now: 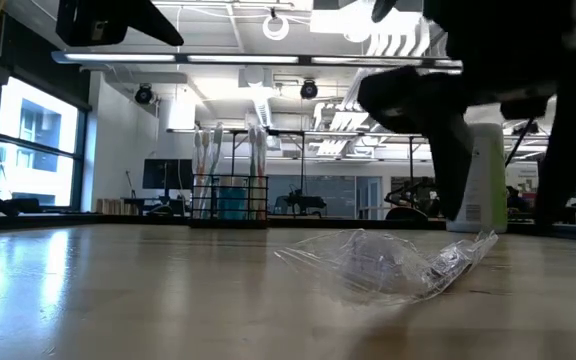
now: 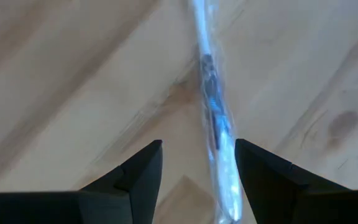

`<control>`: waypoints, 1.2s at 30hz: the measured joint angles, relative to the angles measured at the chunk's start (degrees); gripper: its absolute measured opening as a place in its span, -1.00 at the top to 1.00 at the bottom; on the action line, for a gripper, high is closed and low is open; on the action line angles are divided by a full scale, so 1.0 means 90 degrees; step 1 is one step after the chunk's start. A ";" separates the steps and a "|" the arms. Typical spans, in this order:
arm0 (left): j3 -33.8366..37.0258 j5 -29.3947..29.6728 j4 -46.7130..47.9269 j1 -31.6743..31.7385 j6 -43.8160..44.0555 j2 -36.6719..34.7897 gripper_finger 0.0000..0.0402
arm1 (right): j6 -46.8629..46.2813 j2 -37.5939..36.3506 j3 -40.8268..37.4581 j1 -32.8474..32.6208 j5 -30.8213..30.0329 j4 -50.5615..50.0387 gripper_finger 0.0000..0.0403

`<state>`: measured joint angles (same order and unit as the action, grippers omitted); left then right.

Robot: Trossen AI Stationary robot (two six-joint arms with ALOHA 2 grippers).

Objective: Pick & Place toothbrushing station
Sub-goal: Put the violet toothbrush into the black wire organizer

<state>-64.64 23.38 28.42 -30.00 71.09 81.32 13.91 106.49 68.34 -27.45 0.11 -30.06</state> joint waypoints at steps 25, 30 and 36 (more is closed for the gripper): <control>0.0000 0.0154 -0.0276 -0.0002 0.0015 0.0000 0.08 | -0.0758 0.0856 0.0027 0.0529 0.0410 0.0268 0.90; 0.0000 0.0434 -0.0334 0.0000 0.0092 0.0000 0.08 | -0.1231 0.0556 0.0004 0.0513 -0.0049 -0.0342 0.93; 0.0000 0.1030 -0.0351 -0.0002 0.0084 0.0000 0.08 | -0.1538 -0.0282 -0.0034 0.0486 -0.1307 -0.1652 0.94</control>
<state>-64.64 32.65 25.26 -30.02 71.85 81.32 0.07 103.96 68.03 -23.08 -11.65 -44.93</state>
